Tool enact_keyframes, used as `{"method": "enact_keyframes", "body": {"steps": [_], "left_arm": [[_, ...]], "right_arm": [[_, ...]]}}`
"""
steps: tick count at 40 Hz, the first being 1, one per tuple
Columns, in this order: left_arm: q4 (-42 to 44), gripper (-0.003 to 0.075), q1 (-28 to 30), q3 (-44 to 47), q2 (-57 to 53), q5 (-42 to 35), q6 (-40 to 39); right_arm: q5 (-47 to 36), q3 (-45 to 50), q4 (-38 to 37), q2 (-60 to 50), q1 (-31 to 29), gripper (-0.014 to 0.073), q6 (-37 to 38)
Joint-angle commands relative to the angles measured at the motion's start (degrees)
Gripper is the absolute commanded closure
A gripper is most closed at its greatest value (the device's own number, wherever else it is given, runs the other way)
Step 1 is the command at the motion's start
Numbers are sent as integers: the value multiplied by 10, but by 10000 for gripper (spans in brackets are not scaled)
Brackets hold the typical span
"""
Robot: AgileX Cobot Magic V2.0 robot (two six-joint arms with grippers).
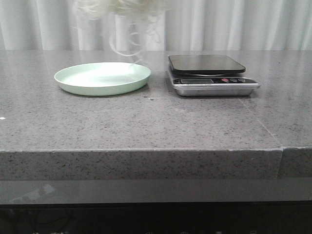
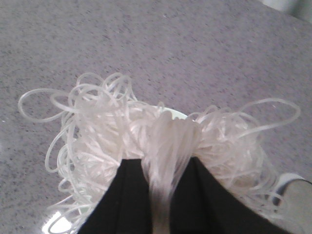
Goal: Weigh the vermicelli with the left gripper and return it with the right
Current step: 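Lift the vermicelli with the right gripper and carry it over the plate, then open the right gripper to release the vermicelli onto the green plate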
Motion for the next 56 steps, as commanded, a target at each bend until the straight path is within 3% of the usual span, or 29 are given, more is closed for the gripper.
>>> {"method": "enact_keyframes", "body": {"steps": [1, 13, 15, 21, 24, 43, 56], "left_arm": [[-7, 281, -1, -15, 3, -45, -4], [-7, 281, -1, -15, 3, -45, -4], [-7, 281, -1, -15, 3, -45, -4], [-7, 281, -1, -15, 3, -45, -4], [-7, 281, -1, -15, 3, -45, -4], [-7, 281, -1, -15, 3, -45, -4], [-7, 281, -1, -15, 3, -45, -4]], "right_arm": [[-84, -23, 5, -12, 18, 442, -6], [-65, -23, 5, 56, 20, 419, -6], [-55, -23, 5, 62, 20, 372, -6], [-43, -23, 5, 65, 20, 124, -6], [-40, -23, 5, 64, 20, 68, -6], [24, -14, -29, -72, 20, 64, 13], [-15, 191, -54, -257, 20, 64, 25]]}}
